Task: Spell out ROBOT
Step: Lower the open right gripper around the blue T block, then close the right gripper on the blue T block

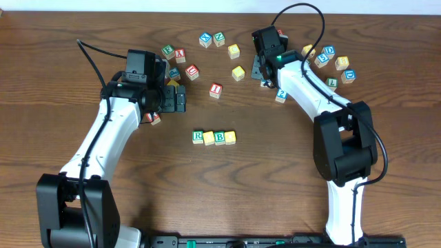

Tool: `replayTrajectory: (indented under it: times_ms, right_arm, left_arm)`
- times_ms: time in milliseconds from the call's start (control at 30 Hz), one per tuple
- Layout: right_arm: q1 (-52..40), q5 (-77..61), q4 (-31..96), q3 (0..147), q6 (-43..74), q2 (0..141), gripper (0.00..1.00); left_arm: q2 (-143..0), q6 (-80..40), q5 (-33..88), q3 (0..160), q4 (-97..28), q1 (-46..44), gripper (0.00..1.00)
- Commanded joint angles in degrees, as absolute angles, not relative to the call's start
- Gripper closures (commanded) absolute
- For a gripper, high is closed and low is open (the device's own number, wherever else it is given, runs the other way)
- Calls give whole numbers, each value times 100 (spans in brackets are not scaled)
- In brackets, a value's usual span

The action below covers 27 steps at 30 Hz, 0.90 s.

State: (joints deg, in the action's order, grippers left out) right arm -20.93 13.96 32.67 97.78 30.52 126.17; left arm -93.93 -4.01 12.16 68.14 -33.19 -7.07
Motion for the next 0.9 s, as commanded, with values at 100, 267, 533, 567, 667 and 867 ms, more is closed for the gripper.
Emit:
replayTrajectory:
  times_ms: [100,267,533,567,667,867]
  right_arm:
    - [-2191,1603,3234,9808,2991,12641,57]
    - [-2206,1623,3212,9719,2993,12641,57]
    - [-2217,1699,3212,9660,3124,12678,58]
    - [-2217,1702,3210,9653,3124,12700,58]
    - [-2217,1702,3214,9653,3124,12770,57]
    - [-2217,1653,3183,9653,3124,12949,57]
  left_arm:
    - [-9397,-301,1284,6777,-3336,-707,2]
    - [-9397,-303,1286,6777,-3336,-707,2]
    - [-9397,-301,1286,6777,-3336,-707,2]
    - [-9397,-303,1284,6777,-3336,-707,2]
    - [-9397,-303,1286,6777,-3336,-707,2]
    - [-9397,-301,1284,6777,-3336,-707,2]
